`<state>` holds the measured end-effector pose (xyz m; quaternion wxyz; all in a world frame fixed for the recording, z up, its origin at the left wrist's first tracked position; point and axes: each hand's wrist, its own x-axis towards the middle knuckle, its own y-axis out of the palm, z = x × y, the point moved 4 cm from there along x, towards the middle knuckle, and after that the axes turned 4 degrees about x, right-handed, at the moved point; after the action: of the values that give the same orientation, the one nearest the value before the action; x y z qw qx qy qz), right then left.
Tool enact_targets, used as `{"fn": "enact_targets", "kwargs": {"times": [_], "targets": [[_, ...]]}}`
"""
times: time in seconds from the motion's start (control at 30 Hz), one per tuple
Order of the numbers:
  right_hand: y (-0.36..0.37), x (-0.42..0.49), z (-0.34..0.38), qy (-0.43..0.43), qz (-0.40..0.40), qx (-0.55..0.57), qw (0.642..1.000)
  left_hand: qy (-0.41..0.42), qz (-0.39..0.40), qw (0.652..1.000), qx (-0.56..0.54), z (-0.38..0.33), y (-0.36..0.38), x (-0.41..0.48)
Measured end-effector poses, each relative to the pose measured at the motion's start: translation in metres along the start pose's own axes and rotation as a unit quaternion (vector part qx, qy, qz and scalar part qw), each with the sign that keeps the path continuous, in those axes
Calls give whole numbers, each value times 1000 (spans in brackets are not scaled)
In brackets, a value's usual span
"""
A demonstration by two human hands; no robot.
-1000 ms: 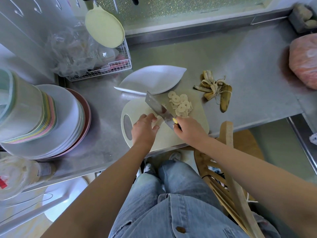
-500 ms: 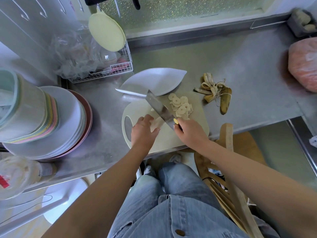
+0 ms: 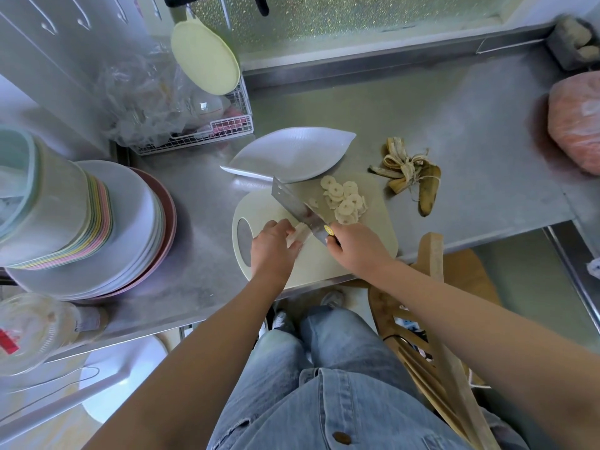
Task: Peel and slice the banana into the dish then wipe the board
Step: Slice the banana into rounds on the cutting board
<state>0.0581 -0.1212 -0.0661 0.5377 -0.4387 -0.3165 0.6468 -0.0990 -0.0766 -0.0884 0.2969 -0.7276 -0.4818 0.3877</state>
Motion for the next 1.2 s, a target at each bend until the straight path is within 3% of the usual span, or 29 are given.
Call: {"fn": "enact_targets", "kwargs": {"times": [0.43, 0.73, 0.97, 1.2], "targets": [[11, -3, -6, 24, 19, 8, 1000, 8, 16, 999, 26, 1, 1, -2], [1, -25, -42, 152, -15, 70, 986, -8, 19, 998, 51, -5, -1, -4], [9, -24, -19, 74, -6, 85, 994, 5, 16, 997, 71, -3, 1, -3], [-1, -27, -38, 144, -27, 81, 986, 0, 13, 998, 58, -4, -1, -4]]}}
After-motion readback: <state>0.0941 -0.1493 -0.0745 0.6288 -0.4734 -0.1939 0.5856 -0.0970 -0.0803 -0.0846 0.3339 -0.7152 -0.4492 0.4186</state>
